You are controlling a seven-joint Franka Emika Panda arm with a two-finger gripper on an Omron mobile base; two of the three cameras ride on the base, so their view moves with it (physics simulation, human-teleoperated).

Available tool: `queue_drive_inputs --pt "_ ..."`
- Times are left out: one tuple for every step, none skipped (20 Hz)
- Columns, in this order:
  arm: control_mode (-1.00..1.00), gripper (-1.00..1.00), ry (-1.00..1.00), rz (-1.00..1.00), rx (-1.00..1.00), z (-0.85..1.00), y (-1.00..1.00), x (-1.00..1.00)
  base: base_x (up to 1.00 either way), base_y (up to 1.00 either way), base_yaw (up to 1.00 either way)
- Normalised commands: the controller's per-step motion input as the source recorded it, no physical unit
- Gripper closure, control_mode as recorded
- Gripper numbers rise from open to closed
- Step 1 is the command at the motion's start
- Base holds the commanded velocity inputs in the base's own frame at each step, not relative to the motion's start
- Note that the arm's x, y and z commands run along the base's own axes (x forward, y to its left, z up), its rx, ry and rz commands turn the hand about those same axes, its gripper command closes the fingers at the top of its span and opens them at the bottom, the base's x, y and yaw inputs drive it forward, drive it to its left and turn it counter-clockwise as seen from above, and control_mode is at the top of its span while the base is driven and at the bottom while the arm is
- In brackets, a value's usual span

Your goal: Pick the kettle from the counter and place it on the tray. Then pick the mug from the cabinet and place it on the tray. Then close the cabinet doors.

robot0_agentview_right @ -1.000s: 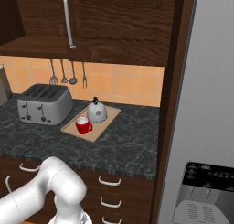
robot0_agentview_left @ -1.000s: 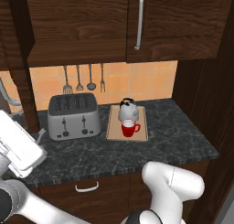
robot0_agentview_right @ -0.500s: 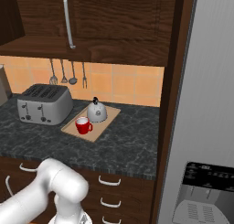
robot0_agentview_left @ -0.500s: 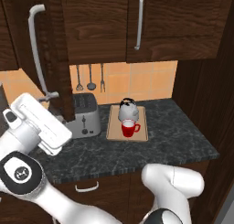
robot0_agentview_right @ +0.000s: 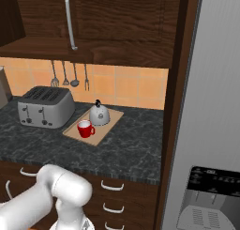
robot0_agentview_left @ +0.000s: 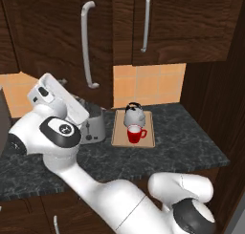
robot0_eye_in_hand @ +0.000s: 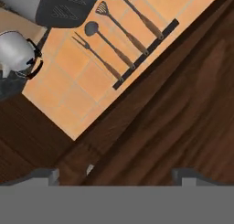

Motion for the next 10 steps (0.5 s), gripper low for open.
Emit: queue_drive_inputs --pt "-1.00 -1.00 0.00 0.23 0.27 0.00 -0.35 1.00 0.00 0.00 0.00" --pt "-1.00 -1.00 0.00 0.23 0.26 0.00 -0.37 1.00 0.00 0.00 0.00" --pt "-1.00 -1.00 0.00 0.23 0.25 0.00 -0.38 1.00 0.00 0.00 0.00" --pt "-1.00 -1.00 0.00 0.23 0.25 0.00 -0.36 1.00 0.00 0.00 0.00" --pt "-1.00 -1.00 0.00 0.24 0.25 0.00 -0.33 1.00 0.00 0.00 0.00" --pt "-1.00 -1.00 0.00 0.25 0.24 0.00 -0.36 1.00 0.00 0.00 0.00" --pt "-1.00 -1.00 0.00 0.24 0.23 0.00 -0.35 1.00 0.00 0.00 0.00" --pt "-1.00 -1.00 0.00 0.23 0.23 0.00 -0.31 1.00 0.00 0.00 0.00" --pt "-1.00 -1.00 0.00 0.22 0.23 0.01 -0.29 1.00 0.00 0.00 0.00" --pt "-1.00 -1.00 0.00 0.20 0.21 0.00 -0.26 0.98 0.00 0.00 0.00"
